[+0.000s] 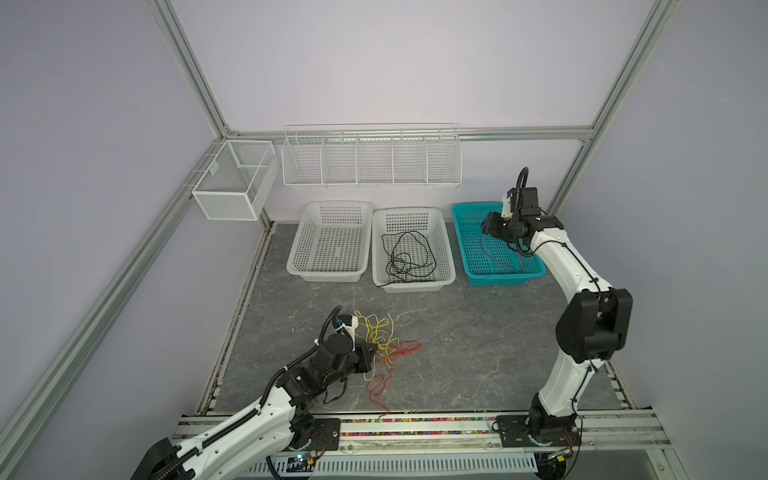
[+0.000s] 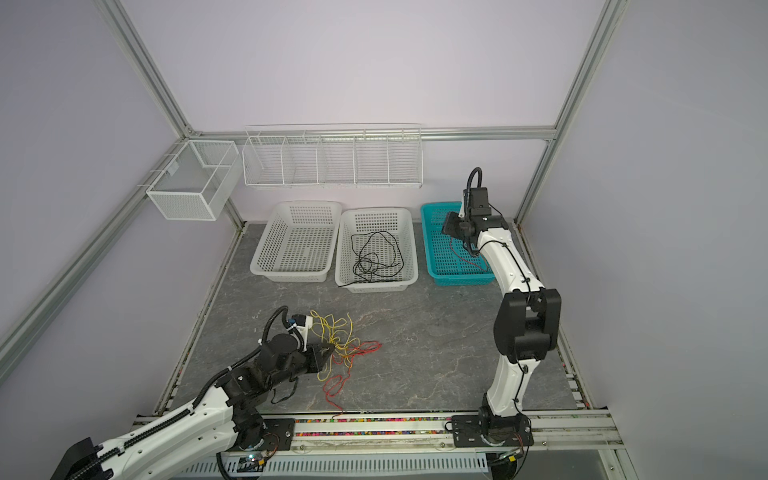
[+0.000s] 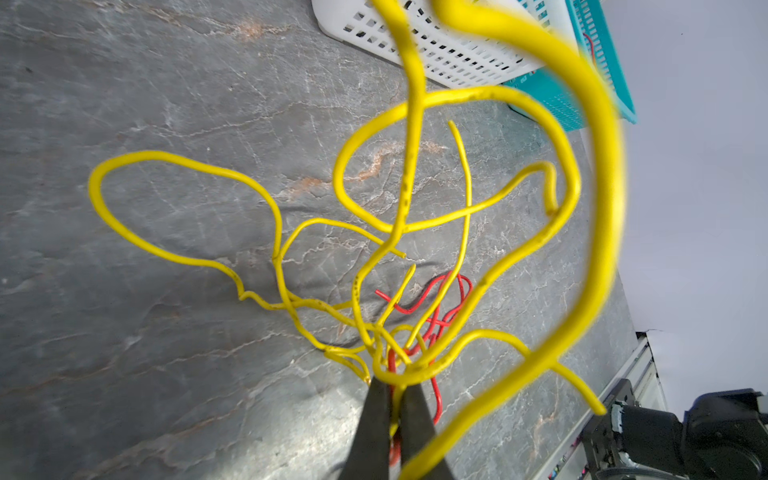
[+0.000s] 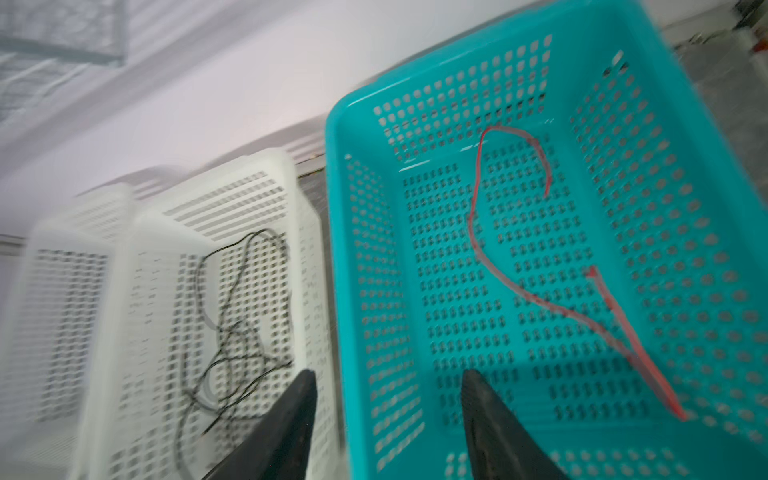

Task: Untangle the cables
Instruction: 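Move the right gripper back to the bundle and grasp a yellow wire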

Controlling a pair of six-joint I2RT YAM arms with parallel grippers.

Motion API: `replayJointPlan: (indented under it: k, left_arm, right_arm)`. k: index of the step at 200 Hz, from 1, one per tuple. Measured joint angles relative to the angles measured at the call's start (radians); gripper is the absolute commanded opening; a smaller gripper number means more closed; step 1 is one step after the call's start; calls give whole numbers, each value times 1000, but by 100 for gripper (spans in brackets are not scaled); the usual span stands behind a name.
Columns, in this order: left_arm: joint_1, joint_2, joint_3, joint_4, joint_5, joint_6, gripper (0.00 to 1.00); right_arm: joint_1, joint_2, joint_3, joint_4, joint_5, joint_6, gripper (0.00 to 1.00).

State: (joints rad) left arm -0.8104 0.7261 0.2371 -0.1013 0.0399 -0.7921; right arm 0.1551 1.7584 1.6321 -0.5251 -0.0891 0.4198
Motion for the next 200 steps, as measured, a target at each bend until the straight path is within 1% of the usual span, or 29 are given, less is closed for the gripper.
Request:
replayJointPlan:
  k: [19, 42, 61, 84, 129, 167, 187, 193, 200]
  left_arm:
    - [0, 4, 0, 16, 22, -1, 0]
    - [0, 4, 0, 59, 62, -4, 0]
    - [0, 6, 0, 90, 94, -3, 0]
    - [0, 18, 1, 124, 131, -4, 0]
    - [0, 23, 1, 171, 167, -13, 0]
    - [0, 15, 1, 195, 171, -27, 0]
    - [0, 14, 1, 209, 179, -34, 0]
    - [0, 13, 1, 212, 180, -37, 0]
    - [0, 11, 1, 216, 183, -39, 0]
  right_arm:
    - [85, -152, -152, 69, -82, 4, 66]
    - [238, -314, -378, 205, -209, -3, 67]
    - [335, -376, -541, 299, -306, -7, 67]
    - [404, -397, -698, 387, -381, -9, 67]
    - [520, -399, -838, 518, -435, -8, 66]
    - [587, -364, -890, 639, -420, 12, 63]
    - [604, -335, -907, 700, -396, 35, 57]
    - [608, -327, -908, 712, -386, 43, 53]
    - [613, -317, -908, 729, -374, 50, 46]
